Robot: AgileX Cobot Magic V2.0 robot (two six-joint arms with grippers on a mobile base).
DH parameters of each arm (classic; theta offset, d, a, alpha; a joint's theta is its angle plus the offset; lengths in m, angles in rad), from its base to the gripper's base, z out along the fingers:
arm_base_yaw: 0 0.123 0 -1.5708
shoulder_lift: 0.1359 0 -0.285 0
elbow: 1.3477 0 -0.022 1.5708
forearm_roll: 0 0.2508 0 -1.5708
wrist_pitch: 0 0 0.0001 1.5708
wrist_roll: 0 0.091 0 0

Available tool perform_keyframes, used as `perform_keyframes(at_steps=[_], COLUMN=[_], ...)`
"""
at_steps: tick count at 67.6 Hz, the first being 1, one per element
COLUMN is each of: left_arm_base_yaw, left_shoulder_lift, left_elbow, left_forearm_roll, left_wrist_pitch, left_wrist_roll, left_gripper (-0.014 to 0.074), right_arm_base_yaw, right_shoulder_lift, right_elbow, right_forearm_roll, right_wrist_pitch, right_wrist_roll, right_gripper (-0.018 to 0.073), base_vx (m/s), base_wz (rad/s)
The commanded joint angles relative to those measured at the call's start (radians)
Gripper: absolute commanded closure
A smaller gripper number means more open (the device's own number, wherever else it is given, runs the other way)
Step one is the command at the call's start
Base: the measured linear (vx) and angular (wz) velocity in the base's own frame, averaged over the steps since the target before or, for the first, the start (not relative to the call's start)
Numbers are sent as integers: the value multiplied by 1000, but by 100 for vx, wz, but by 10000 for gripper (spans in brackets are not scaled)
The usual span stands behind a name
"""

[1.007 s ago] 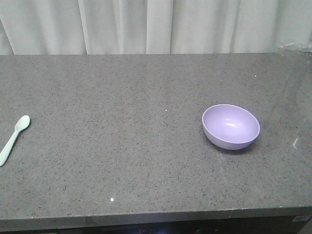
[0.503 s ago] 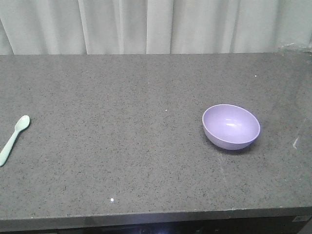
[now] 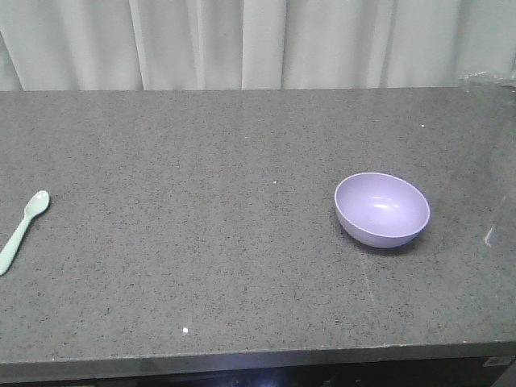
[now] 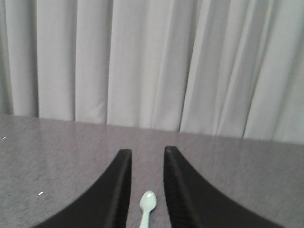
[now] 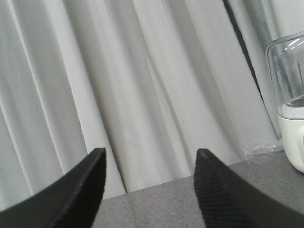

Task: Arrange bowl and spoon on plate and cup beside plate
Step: 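Lower the left gripper over the pale green spoon handle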

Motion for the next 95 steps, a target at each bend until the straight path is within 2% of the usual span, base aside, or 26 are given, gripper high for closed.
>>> perform_keyframes(at_steps=[1, 10, 21, 32, 41, 53, 75, 85, 95], left_arm_base_yaw=[-1, -1, -1, -1, -1, -1, 2, 2, 7], left_shoulder_lift=[148, 344, 588, 818, 979, 1133, 1278, 1343, 1405], left_elbow=[-163, -351, -558, -714, -798, -840, -838, -838, -838], left_forearm_roll=[8, 1, -12, -20, -60, -61, -68, -110, -113], left_wrist_pitch=[81, 218, 365, 486, 559, 637, 636, 636, 636], left_wrist_roll=[109, 168, 221, 228, 281, 293, 293, 302, 318], left_gripper=[335, 295, 295, 295, 295, 295, 295, 295, 295], right_arm_base_yaw=[-5, -5, -5, -5, -5, -5, -5, -5, -5], right_shoulder_lift=[47, 104, 184, 236, 253, 253, 253, 253, 253], right_elbow=[-32, -51, -148, -182, -182, -182, -182, -182, -182], right_forearm_roll=[-9, -30, -105, -145, -141, -142, -141, -141, -141], right_wrist_pitch=[-107, -71, 89, 184, 232, 260, 279, 293, 296], right_wrist_roll=[-6, -8, -11, -20, -40, -58, -62, -62, -62], right_gripper=[16, 3, 3, 3, 3, 3, 3, 3, 3], base_vx=[0, 0, 0, 0, 0, 0, 0, 0, 0], base_wz=[0, 0, 0, 0, 0, 0, 0, 0, 0])
